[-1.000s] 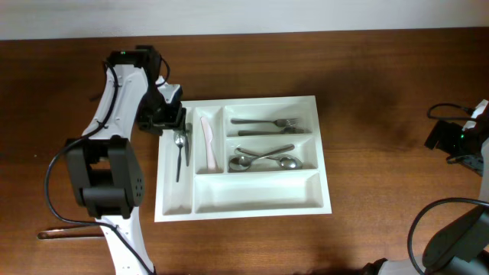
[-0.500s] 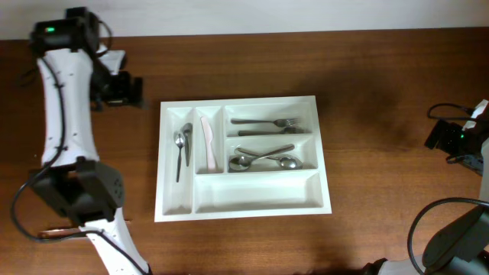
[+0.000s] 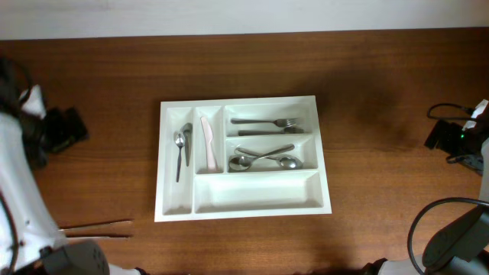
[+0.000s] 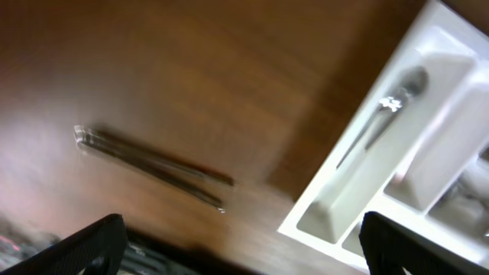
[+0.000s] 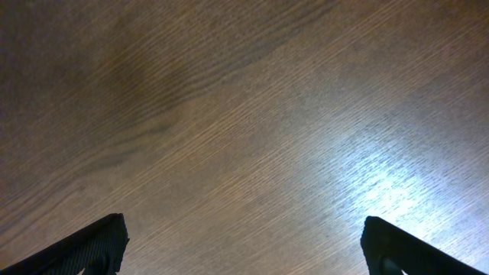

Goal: Pack container
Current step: 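Move the left gripper down to the metal tongs near the table edge, then lower the left gripper onto the tongs and close on them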

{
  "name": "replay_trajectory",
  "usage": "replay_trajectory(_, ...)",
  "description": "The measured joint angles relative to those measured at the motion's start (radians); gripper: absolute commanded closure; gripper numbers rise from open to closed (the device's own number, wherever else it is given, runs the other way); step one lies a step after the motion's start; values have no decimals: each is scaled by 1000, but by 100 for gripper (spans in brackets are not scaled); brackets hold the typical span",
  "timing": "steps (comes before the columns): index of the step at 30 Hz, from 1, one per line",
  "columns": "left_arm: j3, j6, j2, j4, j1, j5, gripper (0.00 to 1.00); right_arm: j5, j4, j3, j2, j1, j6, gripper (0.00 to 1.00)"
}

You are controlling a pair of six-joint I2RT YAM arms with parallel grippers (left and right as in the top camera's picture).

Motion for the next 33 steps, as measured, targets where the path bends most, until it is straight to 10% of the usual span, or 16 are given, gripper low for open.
replay_trajectory(6,-275,-349,-116,87,151,52,1,0,0,0,0,0,0,1)
replay_trajectory(15,-625,-564,-137,223,254,84,1,0,0,0,0,0,1,1)
replay_trajectory(33,-888,-592,-136,500,329,-73,1,0,0,0,0,0,1,1)
